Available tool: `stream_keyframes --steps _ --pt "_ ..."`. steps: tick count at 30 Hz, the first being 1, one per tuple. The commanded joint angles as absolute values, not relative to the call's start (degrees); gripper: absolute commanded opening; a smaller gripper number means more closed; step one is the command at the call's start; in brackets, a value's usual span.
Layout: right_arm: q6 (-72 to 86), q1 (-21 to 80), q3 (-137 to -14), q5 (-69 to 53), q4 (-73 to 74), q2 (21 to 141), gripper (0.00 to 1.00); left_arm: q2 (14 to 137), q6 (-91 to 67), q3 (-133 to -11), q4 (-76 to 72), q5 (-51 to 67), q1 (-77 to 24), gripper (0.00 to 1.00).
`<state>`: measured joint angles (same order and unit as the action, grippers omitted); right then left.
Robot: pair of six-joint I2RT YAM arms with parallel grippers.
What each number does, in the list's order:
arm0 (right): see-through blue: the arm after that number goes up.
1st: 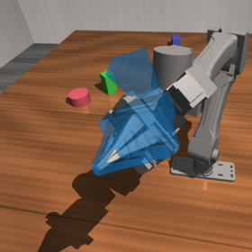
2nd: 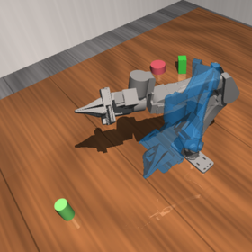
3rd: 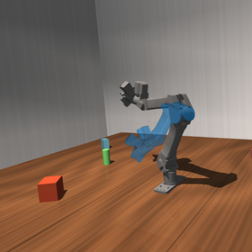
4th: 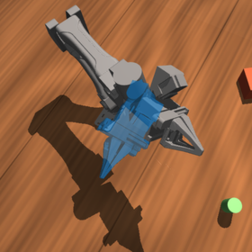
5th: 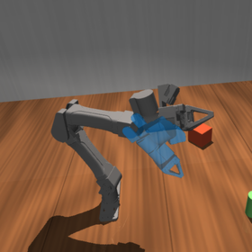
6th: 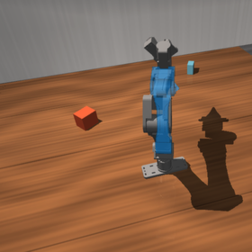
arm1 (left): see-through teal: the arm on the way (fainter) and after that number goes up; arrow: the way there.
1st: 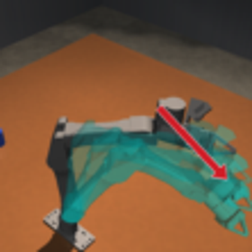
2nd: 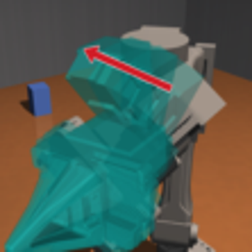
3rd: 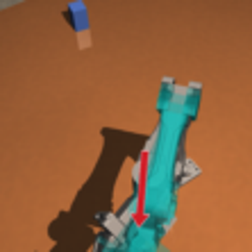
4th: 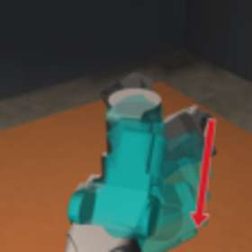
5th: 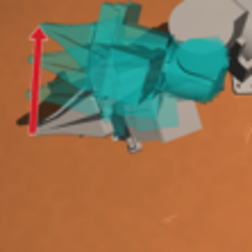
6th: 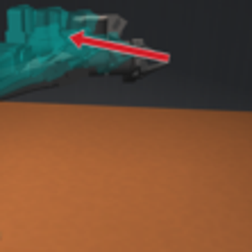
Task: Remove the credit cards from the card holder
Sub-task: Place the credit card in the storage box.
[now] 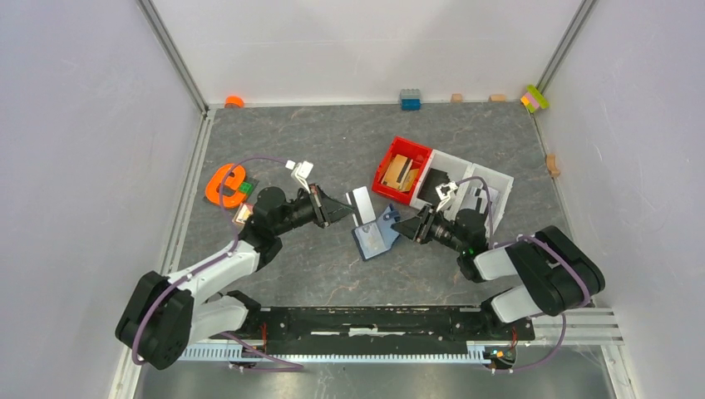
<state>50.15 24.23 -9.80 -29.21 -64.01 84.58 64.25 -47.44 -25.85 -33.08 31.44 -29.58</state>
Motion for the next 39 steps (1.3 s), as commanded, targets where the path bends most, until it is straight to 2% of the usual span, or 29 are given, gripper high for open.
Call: stream_keyframes --steps 1,3,8,13,16,20,30,33,39 --pt "42.5 24.3 -12.1 -21.3 -55.0 81.2 0.45 64.9 -45.5 -25.8 -34.3 31.1 -29.5 0.02" --pt "39.9 24.1 -13.2 -18.1 -49.0 79.3 0.54 65.1 -45.5 -26.0 -34.3 31.3 -29.4 0.02" --pt "38.6 21.4 -11.5 -15.3 -46.1 73.6 0.58 66.9 -46.6 -26.4 -36.2 33.3 -29.4 0.02" --pt "30.7 21.4 -13.2 -12.3 -36.7 61.2 0.73 68.7 -48.7 -26.2 -40.4 36.3 -29.5 0.02" --pt "29.2 21.4 -13.2 -20.5 -40.7 58.2 0.85 70.0 -50.3 -26.2 -43.9 38.4 -29.9 0.02" --pt "32.7 23.1 -13.5 -31.7 -51.4 59.8 0.87 72.3 -52.1 -26.5 -48.3 40.7 -31.0 0.02" --pt "41.3 27.6 -14.9 -42.0 -68.5 68.1 0.70 74.7 -52.7 -27.9 -50.0 42.1 -33.6 0.02" --pt "41.3 28.8 -15.6 -42.5 -68.8 69.5 0.60 75.3 -52.1 -28.5 -49.2 42.3 -34.4 0.02" --pt "43.7 29.9 -16.2 -44.3 -72.1 72.1 0.30 74.2 -50.8 -28.5 -47.6 41.3 -34.6 0.02"
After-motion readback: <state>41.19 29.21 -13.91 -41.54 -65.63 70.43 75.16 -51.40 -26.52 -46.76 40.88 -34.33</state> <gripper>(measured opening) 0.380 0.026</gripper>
